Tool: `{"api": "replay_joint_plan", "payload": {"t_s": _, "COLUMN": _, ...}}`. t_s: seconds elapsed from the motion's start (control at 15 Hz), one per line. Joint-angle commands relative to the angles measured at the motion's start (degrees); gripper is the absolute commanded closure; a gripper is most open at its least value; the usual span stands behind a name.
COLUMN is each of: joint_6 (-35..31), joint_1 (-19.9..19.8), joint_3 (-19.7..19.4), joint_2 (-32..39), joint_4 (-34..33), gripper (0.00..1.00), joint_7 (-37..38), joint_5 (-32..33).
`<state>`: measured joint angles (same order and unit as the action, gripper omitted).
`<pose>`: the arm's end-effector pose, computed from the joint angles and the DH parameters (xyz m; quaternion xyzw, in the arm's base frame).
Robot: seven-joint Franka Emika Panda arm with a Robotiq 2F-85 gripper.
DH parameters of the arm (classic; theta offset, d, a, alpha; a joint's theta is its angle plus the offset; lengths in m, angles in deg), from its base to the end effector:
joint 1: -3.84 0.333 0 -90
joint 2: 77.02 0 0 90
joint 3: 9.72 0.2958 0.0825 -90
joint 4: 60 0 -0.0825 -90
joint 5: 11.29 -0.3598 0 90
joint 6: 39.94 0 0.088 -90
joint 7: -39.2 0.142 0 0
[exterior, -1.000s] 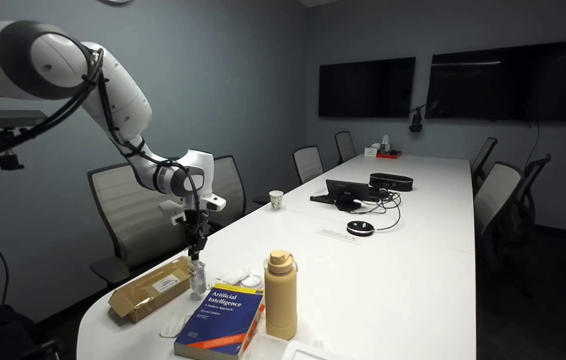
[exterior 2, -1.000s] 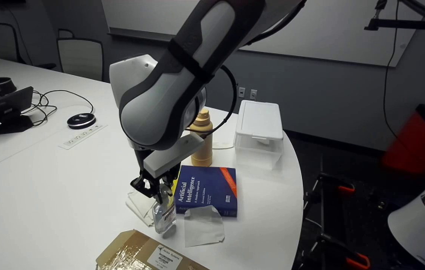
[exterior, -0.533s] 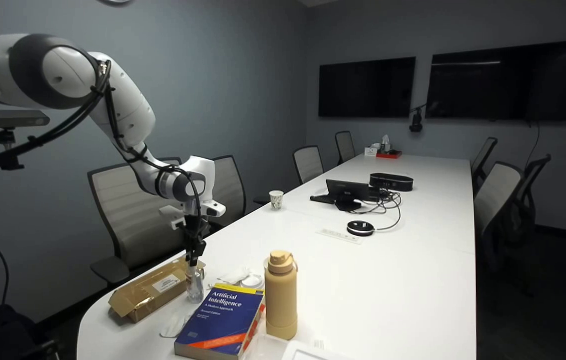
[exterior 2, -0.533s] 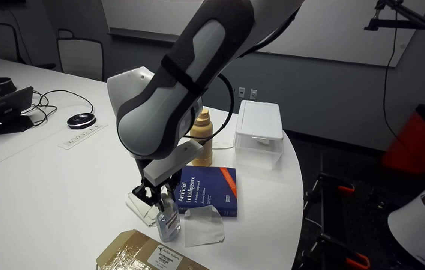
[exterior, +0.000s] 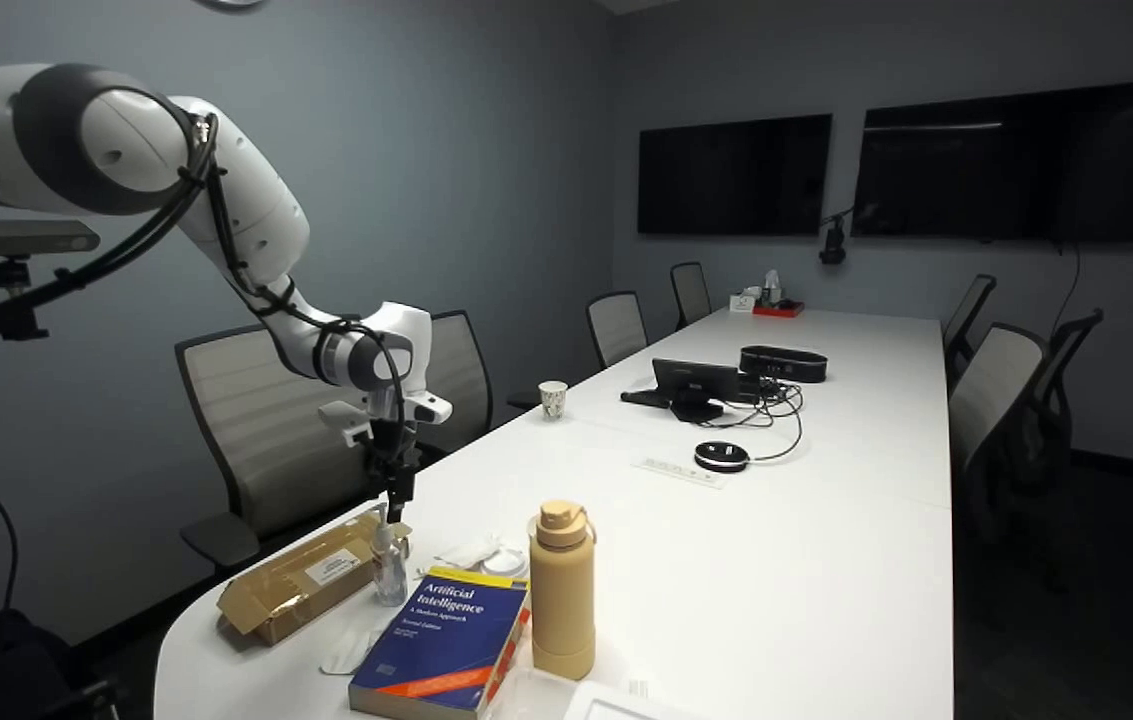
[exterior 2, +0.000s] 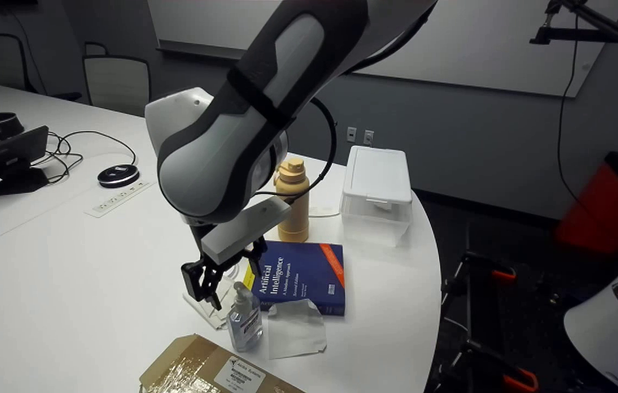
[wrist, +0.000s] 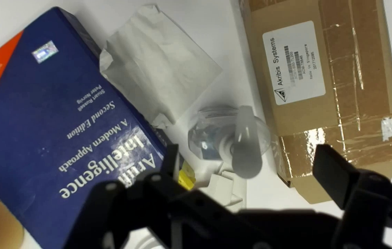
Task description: Remove the hand sanitizer from the container and put it on the table
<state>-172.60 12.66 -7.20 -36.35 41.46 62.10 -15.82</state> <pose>0.5926 0.1222 0.1162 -0.9868 0.1332 0.0910 0.0154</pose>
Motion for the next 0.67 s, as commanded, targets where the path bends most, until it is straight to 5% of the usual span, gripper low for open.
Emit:
{"api": "replay_joint_plan", "payload": {"t_s": 0.0, "joint_6": 5.7, "joint_1": 0.4, "joint_3": -0.9, "joint_2": -6.7, "joint_4": 1.7, "gripper": 0.0, "joint_7": 0.8, "joint_5": -0.9}}
{"api": "replay_joint_plan", "payload": {"t_s": 0.6, "joint_6": 10.5, "joint_1": -3.2, "joint_3": -2.8, "joint_2": -22.2, "joint_4": 7.2, "gripper": 0.0, "joint_7": 0.8, "joint_5": -3.0}}
